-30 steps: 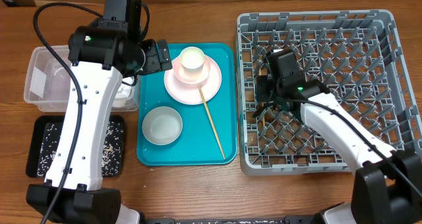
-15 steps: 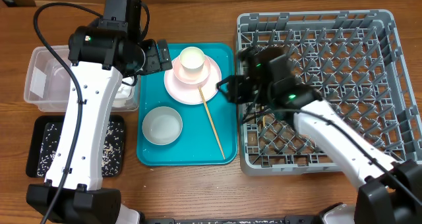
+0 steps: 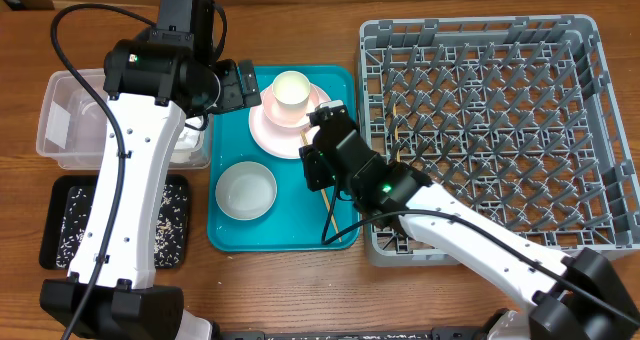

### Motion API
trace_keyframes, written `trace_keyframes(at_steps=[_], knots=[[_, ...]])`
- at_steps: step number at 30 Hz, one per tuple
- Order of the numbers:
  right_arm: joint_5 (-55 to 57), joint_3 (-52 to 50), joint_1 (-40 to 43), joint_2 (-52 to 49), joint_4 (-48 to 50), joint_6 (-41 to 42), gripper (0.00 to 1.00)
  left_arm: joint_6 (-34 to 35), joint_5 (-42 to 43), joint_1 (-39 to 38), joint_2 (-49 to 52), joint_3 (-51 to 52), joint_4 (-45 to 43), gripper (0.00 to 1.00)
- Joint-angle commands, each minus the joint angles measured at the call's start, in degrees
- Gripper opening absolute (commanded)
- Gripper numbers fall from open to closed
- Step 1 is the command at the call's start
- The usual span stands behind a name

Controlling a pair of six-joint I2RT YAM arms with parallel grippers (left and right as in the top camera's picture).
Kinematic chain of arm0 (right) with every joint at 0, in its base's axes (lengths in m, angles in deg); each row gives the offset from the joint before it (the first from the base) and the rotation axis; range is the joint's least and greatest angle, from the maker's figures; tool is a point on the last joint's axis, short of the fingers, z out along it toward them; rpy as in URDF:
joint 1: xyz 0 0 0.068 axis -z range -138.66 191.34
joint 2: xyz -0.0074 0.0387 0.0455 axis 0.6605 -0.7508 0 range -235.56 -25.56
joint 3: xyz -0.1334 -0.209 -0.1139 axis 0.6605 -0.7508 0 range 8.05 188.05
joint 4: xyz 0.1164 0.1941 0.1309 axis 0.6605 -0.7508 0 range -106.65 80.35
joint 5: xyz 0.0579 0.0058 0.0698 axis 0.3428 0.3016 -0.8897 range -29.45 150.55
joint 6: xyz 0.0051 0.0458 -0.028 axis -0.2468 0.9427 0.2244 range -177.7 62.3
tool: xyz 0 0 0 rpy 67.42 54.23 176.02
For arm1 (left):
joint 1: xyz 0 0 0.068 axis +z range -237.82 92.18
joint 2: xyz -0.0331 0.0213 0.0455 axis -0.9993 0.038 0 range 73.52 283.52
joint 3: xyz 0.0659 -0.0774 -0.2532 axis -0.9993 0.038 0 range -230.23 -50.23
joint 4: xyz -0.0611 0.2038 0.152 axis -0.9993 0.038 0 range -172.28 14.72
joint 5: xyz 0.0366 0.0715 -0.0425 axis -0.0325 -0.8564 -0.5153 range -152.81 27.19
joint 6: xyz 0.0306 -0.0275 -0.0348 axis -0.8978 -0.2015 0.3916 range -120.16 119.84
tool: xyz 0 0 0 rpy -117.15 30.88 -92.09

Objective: Sort waste into correct bins and load items into the dishwasher
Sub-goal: 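Return the right gripper to the second chopstick and grasp it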

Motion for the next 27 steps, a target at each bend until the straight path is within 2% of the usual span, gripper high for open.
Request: trace_keyframes(at_steps=[1, 13, 27], knots=[[6.3, 0.4, -0.7, -4.0, 0.3, 0.4, 0.40, -0.2, 0.1, -0.1, -0.2, -0.5, -0.2, 1.00], [6.7, 0.4, -0.7, -13.9, 1.3, 0.3, 0.40, -0.2, 0.1, -0.1, -0.2, -0.5, -0.2, 1.00], [4.2, 0.3, -0.7, -15.4, 1.4, 0.3, 0.39, -0.2, 0.1, -0.1, -0.2, -0.5, -0.2, 1.00]])
